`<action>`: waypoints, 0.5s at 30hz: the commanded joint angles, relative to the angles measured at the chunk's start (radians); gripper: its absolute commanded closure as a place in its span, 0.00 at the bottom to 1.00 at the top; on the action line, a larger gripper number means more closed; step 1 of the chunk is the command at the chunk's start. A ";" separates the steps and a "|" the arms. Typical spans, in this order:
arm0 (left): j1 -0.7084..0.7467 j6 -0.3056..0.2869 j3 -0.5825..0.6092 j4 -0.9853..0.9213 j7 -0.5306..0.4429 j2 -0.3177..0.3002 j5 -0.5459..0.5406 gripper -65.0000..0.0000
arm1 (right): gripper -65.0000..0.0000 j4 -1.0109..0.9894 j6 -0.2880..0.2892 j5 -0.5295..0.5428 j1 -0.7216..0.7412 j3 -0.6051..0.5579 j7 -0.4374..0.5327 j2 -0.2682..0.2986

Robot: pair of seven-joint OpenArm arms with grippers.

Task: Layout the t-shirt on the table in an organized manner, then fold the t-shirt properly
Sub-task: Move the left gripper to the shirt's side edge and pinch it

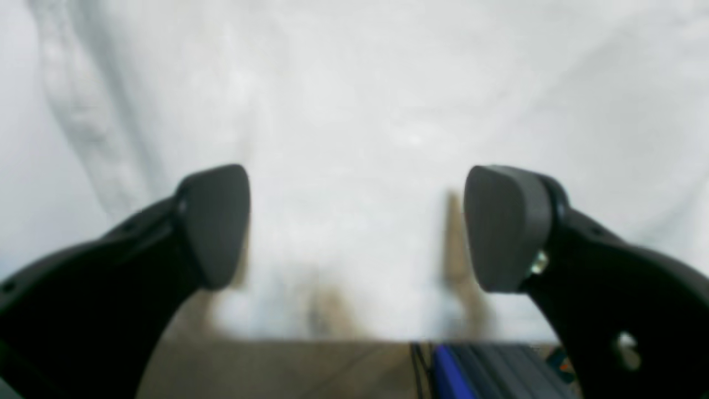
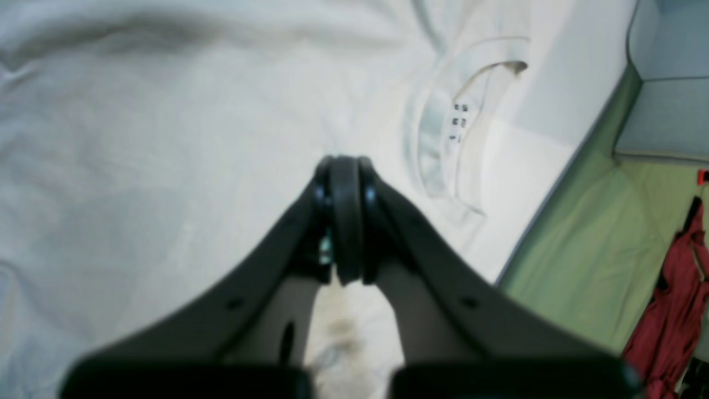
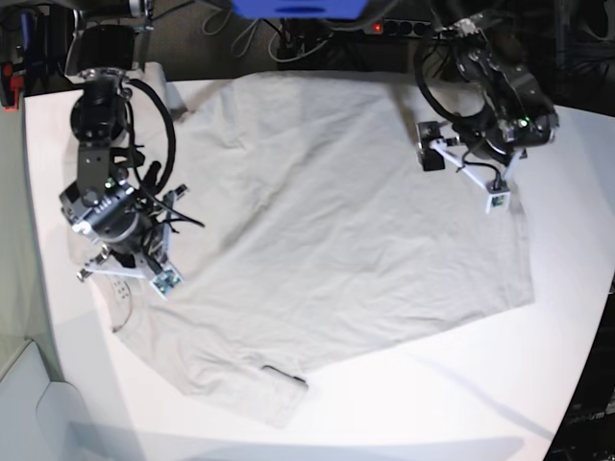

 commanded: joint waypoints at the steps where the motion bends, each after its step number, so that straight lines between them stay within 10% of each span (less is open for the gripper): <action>1: -0.018 0.001 -0.004 -0.016 -0.032 -0.003 0.021 0.08 | 1.00 0.019 0.006 0.000 0.018 0.004 0.011 0.008; 15: -0.320 0.001 -0.117 -0.568 -0.287 -0.095 0.202 0.08 | 1.00 0.019 0.006 -0.001 -0.002 0.001 0.011 0.037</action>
